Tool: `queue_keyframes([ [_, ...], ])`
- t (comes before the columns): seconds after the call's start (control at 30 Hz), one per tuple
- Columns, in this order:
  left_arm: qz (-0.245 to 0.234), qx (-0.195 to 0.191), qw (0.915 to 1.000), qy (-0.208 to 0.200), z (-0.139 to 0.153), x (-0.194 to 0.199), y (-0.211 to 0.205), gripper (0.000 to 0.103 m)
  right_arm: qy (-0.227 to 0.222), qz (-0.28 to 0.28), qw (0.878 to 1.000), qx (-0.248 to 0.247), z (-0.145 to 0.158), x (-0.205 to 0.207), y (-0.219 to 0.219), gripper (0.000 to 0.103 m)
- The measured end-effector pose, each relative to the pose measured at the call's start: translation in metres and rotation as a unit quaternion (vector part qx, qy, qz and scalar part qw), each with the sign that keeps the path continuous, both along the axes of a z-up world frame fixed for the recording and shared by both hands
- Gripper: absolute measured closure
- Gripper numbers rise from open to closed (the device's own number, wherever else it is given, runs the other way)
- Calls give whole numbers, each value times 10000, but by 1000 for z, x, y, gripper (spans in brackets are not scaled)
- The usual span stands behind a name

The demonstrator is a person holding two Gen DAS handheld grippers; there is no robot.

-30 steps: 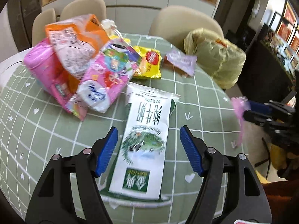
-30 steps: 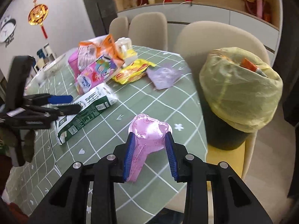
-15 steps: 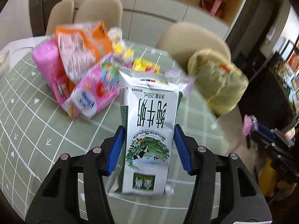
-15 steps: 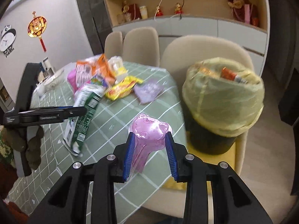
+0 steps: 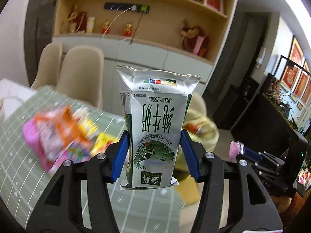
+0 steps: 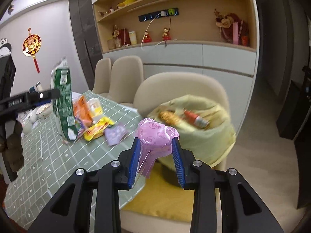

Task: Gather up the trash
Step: 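Carry the milk carton and pink toy over the bin and release both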

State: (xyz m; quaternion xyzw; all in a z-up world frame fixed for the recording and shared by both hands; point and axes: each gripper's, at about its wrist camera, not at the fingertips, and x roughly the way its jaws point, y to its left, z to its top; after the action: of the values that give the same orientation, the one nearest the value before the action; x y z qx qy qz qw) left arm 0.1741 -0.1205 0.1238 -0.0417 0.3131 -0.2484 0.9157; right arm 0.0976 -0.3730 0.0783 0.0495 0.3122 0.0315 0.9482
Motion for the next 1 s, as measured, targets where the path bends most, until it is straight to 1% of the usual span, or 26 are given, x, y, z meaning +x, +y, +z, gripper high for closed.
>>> queue_keyframes([
  [0.07,-80,-40,9999,-102,9,13,-24,52,-19,-22,9999,-137,8,3,-11,71],
  [0.2,-236,-128,9995,-191,17,34,-65,52,-77,-97,9994,-309,18,11,-33,71],
  [0.33,-378,-111,9990,-195,16,56,-105,52,-94,-251,9993,-276,19,20,-62,71],
  [0.4,-493,-175,9985,-152,12,67,-122,52,-87,-330,9991,-251,16,26,-73,71],
  [0.5,-594,-248,9978,-126,-1,84,-141,52,-40,-431,9990,-138,5,36,-91,71],
  [0.6,-723,-242,9969,173,-21,109,-164,52,57,-510,9987,7,-11,49,-106,71],
  [0.77,-728,179,9948,682,-70,145,-204,53,215,-631,9977,152,-30,67,-126,71],
  [0.83,-757,290,9942,712,-82,150,-215,53,284,-662,9972,177,-36,72,-132,71],
  [0.9,-799,560,9928,693,-94,155,-230,53,386,-700,9966,215,-45,77,-140,71],
  [0.93,-831,625,9919,732,-99,158,-235,53,421,-720,9962,235,-47,79,-144,71],
  [1.0,-898,657,9886,1015,-113,166,-244,54,490,-767,9954,298,-55,83,-151,71],
])
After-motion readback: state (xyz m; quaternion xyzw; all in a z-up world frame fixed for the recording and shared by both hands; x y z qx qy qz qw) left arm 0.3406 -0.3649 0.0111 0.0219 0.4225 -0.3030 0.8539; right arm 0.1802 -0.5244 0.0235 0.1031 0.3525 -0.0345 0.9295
